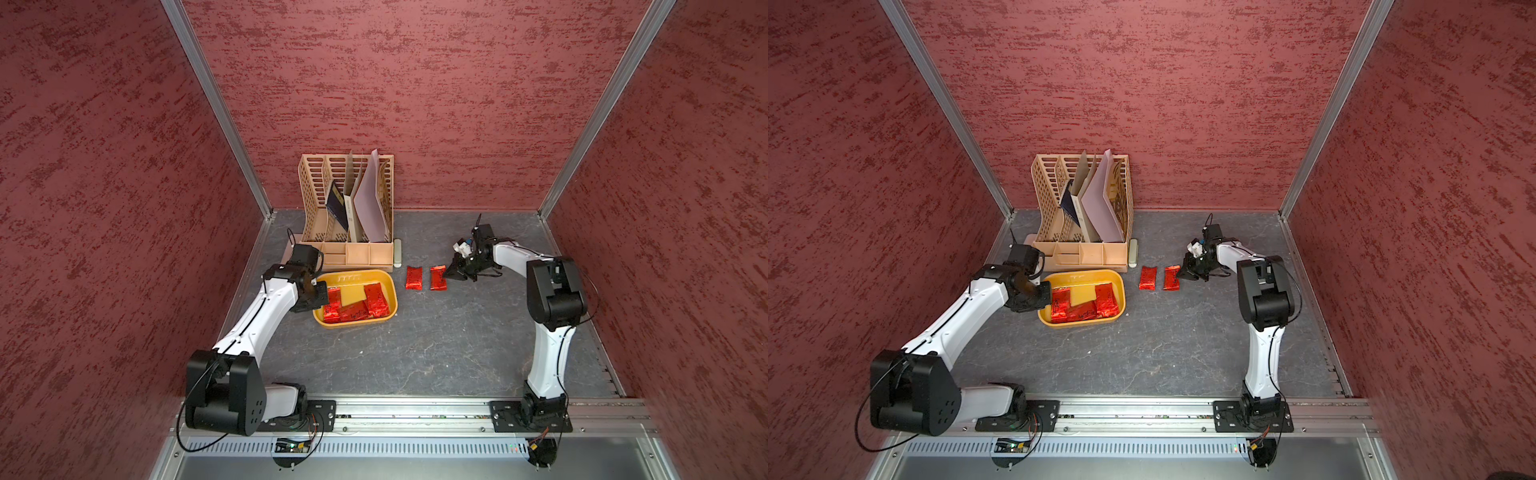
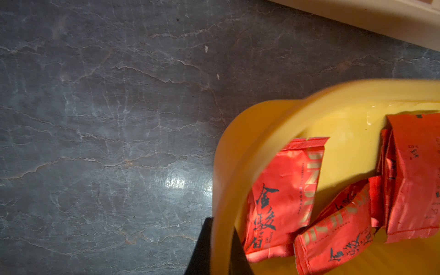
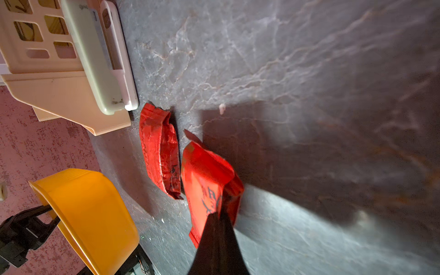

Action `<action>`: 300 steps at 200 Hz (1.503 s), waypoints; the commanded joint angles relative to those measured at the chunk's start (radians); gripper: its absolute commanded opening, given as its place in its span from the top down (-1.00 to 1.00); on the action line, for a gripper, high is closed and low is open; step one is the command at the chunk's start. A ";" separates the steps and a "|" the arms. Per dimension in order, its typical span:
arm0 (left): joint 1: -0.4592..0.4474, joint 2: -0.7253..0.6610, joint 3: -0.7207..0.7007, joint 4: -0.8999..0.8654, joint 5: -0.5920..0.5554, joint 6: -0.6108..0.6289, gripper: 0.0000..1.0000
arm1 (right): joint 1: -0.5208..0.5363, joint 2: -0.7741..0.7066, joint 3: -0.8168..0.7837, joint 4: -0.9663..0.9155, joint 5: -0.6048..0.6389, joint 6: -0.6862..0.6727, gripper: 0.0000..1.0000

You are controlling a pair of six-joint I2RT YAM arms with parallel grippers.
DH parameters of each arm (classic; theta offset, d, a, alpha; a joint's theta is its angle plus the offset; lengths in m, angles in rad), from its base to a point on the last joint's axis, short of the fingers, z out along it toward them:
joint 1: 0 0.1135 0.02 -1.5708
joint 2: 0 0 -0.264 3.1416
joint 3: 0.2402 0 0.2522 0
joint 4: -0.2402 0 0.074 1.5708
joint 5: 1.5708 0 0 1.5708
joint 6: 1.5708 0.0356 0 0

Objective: Take the tea bags out of the storage box
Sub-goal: Place the tea bag at the center of the board, then pick up the tea bag from the storage box.

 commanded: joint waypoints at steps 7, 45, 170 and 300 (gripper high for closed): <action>-0.005 -0.010 -0.002 0.028 0.017 -0.002 1.00 | -0.002 0.018 0.012 -0.002 -0.019 -0.018 0.94; -0.005 -0.010 -0.002 0.028 0.018 -0.001 1.00 | -0.002 0.022 0.008 -0.002 -0.012 -0.012 0.82; -0.005 -0.009 -0.001 0.028 0.016 -0.003 1.00 | -0.001 -0.110 -0.017 -0.007 0.081 0.025 0.25; -0.007 -0.002 -0.001 0.028 0.020 -0.001 1.00 | 0.616 -0.020 0.215 0.347 0.009 0.447 0.22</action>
